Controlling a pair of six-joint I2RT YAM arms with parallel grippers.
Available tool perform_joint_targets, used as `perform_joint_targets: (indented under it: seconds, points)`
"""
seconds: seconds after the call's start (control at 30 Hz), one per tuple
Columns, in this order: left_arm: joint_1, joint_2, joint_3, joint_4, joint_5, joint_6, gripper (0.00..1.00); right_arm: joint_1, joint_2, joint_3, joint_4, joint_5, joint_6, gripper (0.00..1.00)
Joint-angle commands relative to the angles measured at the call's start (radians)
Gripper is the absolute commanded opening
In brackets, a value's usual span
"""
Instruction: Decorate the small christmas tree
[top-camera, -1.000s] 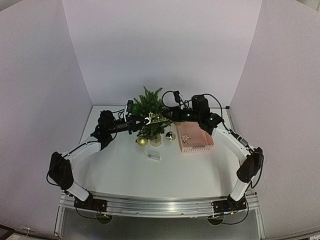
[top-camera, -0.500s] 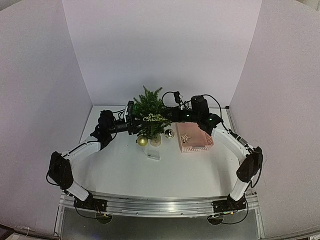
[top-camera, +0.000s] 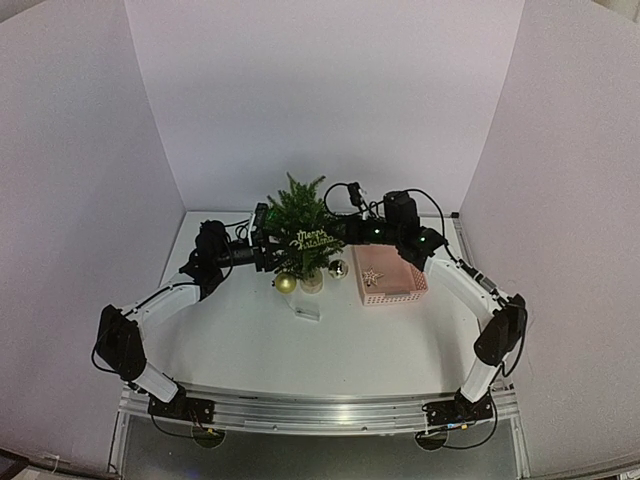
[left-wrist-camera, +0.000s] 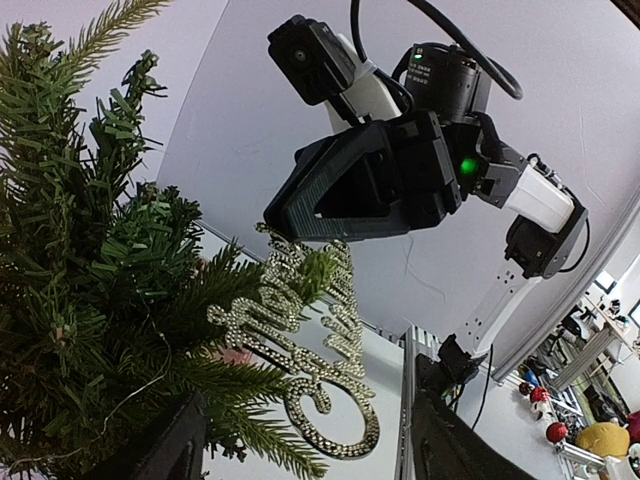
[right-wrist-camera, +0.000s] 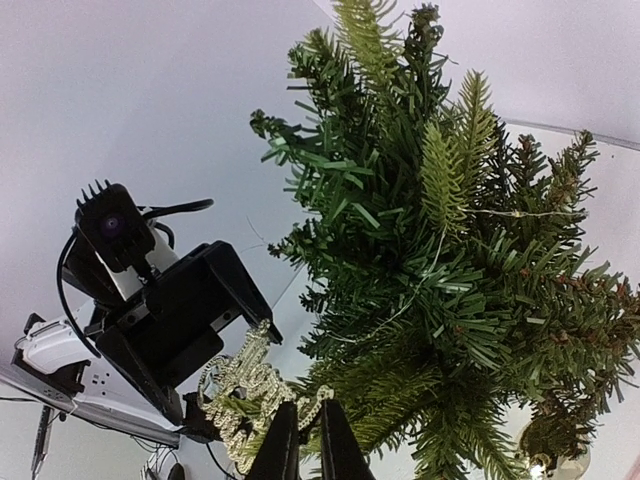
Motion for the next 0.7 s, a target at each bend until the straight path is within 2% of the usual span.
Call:
perform_joint_targets:
  seconds: [0.0,0.1,0.37,0.67]
  points:
    - [0.008,-0.044,0.052,-0.008,0.023,0.008,0.75,-0.005,-0.067,0.005,0.028,-0.017,-0.04,0.07]
    - [0.008,-0.034,0.063,-0.013,0.027,-0.006,0.74,-0.005,-0.067,0.008,0.054,-0.022,-0.035,0.06]
    - [0.008,-0.013,0.07,-0.033,0.015,-0.004,0.51,-0.005,-0.056,-0.036,0.166,-0.045,0.002,0.01]
    - [0.008,-0.004,0.086,-0.068,0.003,0.038,0.52,-0.005,-0.08,-0.083,0.193,-0.052,0.017,0.01]
